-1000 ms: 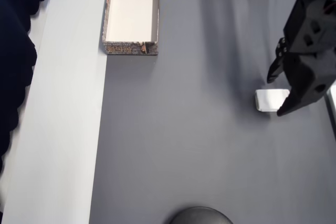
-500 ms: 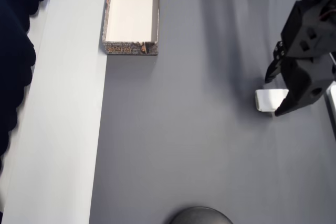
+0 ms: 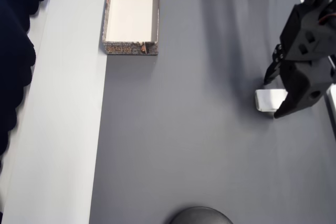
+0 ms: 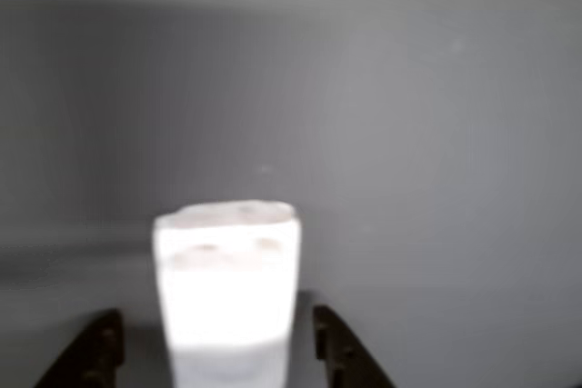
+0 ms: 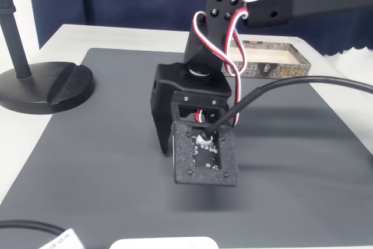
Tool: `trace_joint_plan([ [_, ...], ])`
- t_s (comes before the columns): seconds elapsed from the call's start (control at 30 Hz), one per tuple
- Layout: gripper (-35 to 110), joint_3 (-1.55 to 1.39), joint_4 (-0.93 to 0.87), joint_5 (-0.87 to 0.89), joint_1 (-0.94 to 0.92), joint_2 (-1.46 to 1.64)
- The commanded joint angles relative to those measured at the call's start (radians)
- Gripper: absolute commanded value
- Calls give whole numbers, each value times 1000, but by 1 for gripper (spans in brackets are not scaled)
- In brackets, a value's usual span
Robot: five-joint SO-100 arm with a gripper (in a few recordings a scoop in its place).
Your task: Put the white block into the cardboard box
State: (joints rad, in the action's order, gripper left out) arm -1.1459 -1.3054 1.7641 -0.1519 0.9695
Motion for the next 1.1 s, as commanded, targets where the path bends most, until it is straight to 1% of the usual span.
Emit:
trace_joint_plan([
  [0.0, 30, 61, -40, 12, 17, 12],
  [0.33, 22, 61, -29, 43, 20, 9],
  [0.77, 21, 61, -6, 43, 21, 8],
  [0.9, 18, 61, 3, 43, 21, 5],
  [1.07, 17, 61, 5, 43, 23, 3],
])
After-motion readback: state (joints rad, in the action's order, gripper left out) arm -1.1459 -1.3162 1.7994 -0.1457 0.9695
